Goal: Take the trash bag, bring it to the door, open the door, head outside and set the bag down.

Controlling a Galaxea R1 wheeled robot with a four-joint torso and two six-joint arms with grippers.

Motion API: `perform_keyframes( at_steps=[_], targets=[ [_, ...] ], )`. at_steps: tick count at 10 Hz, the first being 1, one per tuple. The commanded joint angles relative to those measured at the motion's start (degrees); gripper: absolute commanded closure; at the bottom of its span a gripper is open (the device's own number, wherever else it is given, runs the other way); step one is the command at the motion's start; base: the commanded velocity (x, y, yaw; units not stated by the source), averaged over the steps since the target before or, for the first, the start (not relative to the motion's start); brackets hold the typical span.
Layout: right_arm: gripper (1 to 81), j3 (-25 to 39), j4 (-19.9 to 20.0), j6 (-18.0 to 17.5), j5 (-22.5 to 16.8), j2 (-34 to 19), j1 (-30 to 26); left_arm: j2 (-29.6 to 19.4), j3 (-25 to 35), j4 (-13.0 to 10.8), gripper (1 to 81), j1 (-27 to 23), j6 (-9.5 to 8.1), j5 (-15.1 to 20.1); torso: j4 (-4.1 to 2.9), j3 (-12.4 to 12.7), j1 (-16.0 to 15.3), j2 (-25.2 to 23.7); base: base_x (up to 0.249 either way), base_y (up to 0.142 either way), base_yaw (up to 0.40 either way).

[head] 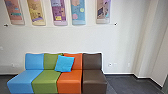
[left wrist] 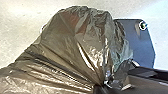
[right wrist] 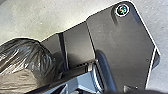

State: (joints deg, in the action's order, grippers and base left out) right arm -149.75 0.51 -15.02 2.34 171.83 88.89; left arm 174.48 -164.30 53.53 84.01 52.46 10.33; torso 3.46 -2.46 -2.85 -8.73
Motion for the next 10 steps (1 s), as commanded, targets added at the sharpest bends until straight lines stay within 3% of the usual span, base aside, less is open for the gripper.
perform_keyframes(
  at_steps=[1,7,10],
  targets=[
    [1.0,0.3,-0.3,0.0,-2.8,-0.1,-3.2,-0.1,-0.2,-0.3,81.1,-3.5,0.19,4.4,0.0,0.0,0.0,0.0,0.0,0.0,-0.18],
    [1.0,-0.1,-0.2,0.0,-2.8,0.2,-3.3,-0.2,-0.2,-0.3,81.1,-3.5,0.19,4.4,0.0,0.0,0.0,0.0,0.0,0.0,-0.183],
    [1.0,-0.1,-0.2,-0.1,-2.8,0.2,-3.3,-0.2,-0.3,-0.3,81.1,-3.5,0.19,4.4,0.0,-5.6,0.0,0.0,0.0,0.0,-0.185]
  ],
)
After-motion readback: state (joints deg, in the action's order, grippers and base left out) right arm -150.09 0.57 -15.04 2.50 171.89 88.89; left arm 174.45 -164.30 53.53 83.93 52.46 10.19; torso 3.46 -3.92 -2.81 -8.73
